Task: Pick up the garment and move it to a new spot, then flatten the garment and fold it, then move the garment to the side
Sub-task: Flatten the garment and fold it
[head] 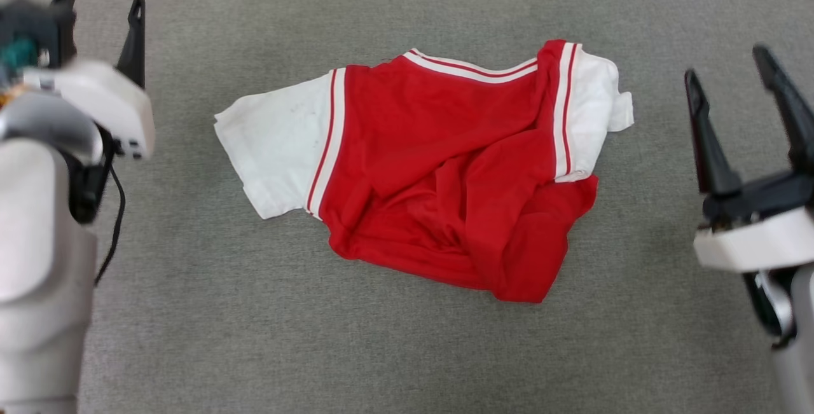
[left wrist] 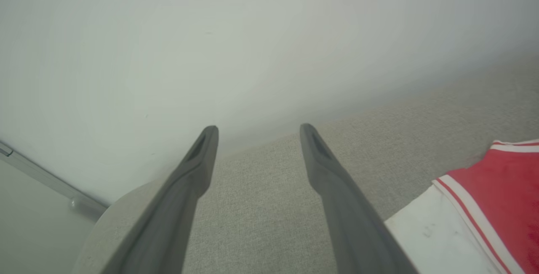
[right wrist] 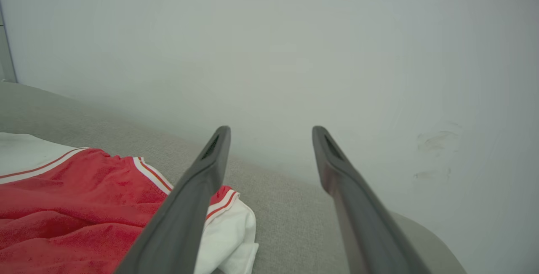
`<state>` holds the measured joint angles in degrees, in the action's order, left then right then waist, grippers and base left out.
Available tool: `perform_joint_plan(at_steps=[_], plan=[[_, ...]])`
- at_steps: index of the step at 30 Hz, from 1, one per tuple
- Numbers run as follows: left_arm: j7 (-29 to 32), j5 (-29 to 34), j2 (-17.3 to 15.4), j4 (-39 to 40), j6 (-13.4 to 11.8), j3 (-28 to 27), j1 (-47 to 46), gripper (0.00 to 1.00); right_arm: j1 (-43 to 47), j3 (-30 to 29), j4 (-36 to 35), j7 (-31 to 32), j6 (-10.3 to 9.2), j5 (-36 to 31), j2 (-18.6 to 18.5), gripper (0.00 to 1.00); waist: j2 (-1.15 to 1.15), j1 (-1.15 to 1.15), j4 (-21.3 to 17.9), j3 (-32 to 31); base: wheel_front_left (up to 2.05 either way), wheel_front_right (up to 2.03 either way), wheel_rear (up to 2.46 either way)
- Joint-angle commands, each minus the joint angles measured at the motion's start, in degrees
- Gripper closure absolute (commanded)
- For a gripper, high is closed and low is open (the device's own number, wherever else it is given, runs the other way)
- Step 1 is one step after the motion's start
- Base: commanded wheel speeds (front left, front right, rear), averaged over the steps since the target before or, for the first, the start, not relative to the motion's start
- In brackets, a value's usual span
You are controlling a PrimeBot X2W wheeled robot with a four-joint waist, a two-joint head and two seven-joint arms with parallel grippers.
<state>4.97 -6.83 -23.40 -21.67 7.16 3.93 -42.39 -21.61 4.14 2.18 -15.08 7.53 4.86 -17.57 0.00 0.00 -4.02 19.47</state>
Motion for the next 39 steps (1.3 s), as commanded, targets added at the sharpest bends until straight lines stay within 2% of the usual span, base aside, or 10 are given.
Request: perform_joint_plan(at_steps=[1,9,13,17,21,24,29,30,35,39], plan=[[1.17,-0.63,-0.61,-0.35,0.15,0.49,-1.25,0.00,1.22,-0.40,-0.50,-0.11,-0.08,-0.09,0.65,0.00,0.00,0.00,-0.22,0.16,0.00,0.00,0.00],[23.99,-17.65,-7.79,-2.26,0.19,15.66,-10.79,0.00,6.79,-3.02,-4.04,-0.13,-0.08,-1.94,4.33,0.00,0.00,0.00,-2.01,2.33,0.00,0.00,0.00],[34.32,-24.30,-12.72,-0.43,0.20,24.15,-13.78,0.00,6.26,-2.76,-4.71,-0.12,-0.08,-2.18,4.96,0.00,0.00,0.00,-3.18,4.04,0.00,0.00,0.00],[43.03,-29.86,-16.08,-0.51,0.20,29.66,-15.61,0.00,4.99,-1.81,-4.81,-0.12,-0.08,-2.51,5.20,0.00,0.00,0.00,-4.45,5.91,0.00,0.00,0.00],[48.51,-33.80,-17.34,-1.44,0.21,32.60,-16.75,0.00,3.40,-0.64,-3.92,-0.12,-0.08,-2.57,4.41,0.00,0.00,0.00,-5.58,7.93,0.00,0.00,0.00],[51.02,-33.58,-18.67,-1.83,0.21,35.66,-17.64,0.00,2.22,0.11,-3.32,-0.12,-0.08,-2.27,4.17,0.00,0.00,0.00,-6.27,9.35,0.00,0.00,0.00],[54.12,-35.81,-18.69,-3.77,0.21,40.09,-15.69,0.00,0.61,0.98,-2.38,-0.12,-0.08,-2.34,4.08,0.00,0.00,0.00,-6.84,10.86,0.00,0.00,0.00],[54.70,-36.78,-18.92,-3.73,0.24,40.80,-15.32,0.98,0.30,0.94,-2.19,-0.12,-0.08,-2.30,3.98,0.00,0.00,0.00,-6.84,10.95,0.00,0.00,0.00],[52.64,-39.27,-20.22,-2.84,0.20,41.49,-16.71,1.00,-1.26,-0.74,-1.61,-0.13,-0.08,-2.55,2.79,0.00,0.00,0.00,-5.79,9.92,0.00,0.00,0.00],[49.56,-40.57,-21.19,-1.27,0.20,41.28,-18.45,1.00,-3.94,-1.40,-2.52,0.28,-0.08,-2.90,-0.20,0.00,0.00,0.00,-4.10,7.87,0.00,0.00,0.00]])
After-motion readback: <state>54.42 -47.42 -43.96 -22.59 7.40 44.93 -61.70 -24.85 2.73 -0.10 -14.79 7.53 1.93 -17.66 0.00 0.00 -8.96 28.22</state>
